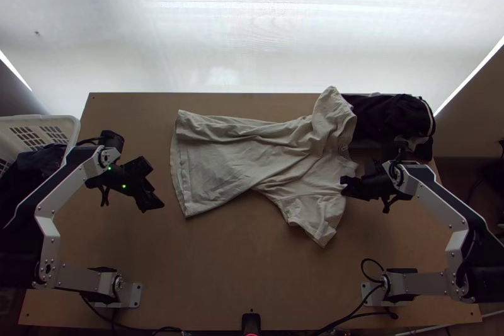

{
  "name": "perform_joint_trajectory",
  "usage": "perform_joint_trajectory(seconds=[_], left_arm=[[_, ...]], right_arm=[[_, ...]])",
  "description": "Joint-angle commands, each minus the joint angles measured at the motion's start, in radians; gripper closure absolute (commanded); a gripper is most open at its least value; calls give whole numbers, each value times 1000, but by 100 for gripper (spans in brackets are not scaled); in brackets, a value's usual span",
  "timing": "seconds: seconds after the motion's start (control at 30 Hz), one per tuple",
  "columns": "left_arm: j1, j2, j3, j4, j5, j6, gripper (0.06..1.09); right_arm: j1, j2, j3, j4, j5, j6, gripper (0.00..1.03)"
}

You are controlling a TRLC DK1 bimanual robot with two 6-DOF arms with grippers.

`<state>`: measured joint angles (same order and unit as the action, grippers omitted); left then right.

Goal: Fold the t-shirt

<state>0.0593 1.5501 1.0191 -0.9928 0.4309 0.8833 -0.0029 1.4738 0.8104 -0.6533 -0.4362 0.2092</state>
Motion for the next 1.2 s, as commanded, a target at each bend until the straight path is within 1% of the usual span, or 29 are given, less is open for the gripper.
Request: perform_joint_trajectory(seconds=[0.0, 0.07, 0.1, 0.3, 0.43, 0.5, 0.53, 0.6, 0.67, 0.77, 0.9, 1.0, 1.13, 1.17], left_arm=[[-27, 56, 10, -72, 106, 22, 10], [-33, 53, 30, -158, 172, 57, 10], [-39, 30, 22, -165, 183, 71, 10], [-47, -45, -31, -159, 203, 172, 10], [-44, -38, -25, -152, 201, 180, 10], [-46, 4, 12, -168, 201, 126, 10], [-46, 41, 45, -190, 201, 78, 10], [-35, 136, 131, -227, 243, -67, 11], [-26, 219, 203, -348, 321, -83, 11], [-24, 275, 239, -365, 359, -168, 11], [-16, 349, 236, -349, 345, -216, 11], [-3, 387, 228, -323, 325, -224, 11], [10, 393, 197, -211, 226, -257, 11], [17, 393, 193, -188, 215, -276, 11]], right_arm=[[0, -21, -10, -14, 17, 7, 100], [0, -23, -13, -14, 21, 16, 100], [0, -23, -14, -12, 21, 19, 100], [-2, -12, -19, -2, 28, 27, 100], [-11, -10, -20, 0, 30, 27, 100], [-11, -10, -24, 0, 33, 27, 100], [-11, -12, -24, 0, 33, 27, 100], [-12, -12, -25, 0, 34, 27, 100], [-12, -12, -25, 0, 36, 27, 100], [-12, -12, -24, 0, 36, 27, 100], [-16, -13, -22, 0, 39, 27, 100], [-19, -13, -24, 0, 39, 25, 100], [-19, -13, -22, 0, 40, 25, 100], [-19, -15, -22, 0, 40, 25, 100]])
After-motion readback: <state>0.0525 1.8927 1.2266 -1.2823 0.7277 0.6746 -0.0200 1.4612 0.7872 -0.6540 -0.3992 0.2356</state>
